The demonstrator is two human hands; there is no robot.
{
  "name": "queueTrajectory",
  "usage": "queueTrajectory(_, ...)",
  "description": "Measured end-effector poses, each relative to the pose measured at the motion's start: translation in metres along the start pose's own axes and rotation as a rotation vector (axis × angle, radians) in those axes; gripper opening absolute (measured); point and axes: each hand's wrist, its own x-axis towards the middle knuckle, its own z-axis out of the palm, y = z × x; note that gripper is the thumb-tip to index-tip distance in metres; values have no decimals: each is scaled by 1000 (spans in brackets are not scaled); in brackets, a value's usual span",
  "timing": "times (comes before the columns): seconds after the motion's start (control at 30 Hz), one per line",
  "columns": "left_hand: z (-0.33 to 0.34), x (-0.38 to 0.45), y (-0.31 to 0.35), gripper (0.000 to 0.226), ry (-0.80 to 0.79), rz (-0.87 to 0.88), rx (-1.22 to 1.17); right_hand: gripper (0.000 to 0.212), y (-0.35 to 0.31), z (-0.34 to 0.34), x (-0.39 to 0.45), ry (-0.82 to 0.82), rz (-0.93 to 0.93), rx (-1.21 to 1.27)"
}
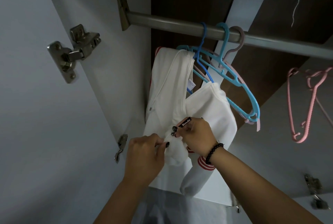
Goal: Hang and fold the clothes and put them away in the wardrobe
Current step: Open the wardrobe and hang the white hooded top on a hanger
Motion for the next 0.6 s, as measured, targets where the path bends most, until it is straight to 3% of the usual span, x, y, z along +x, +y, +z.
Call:
queueTrajectory(0.3,-13,-23,-50,14,-14,-146,41,27,6,1,16,67,49,-66)
queueTrajectory(0.5,-12,-32,-72,31,-221,-480,53,13,2,3,19,58,55,-31)
queueTrajectory(0.6,-6,-28,-67,15,-320,-469,49,27,1,9,14,29,29,-72)
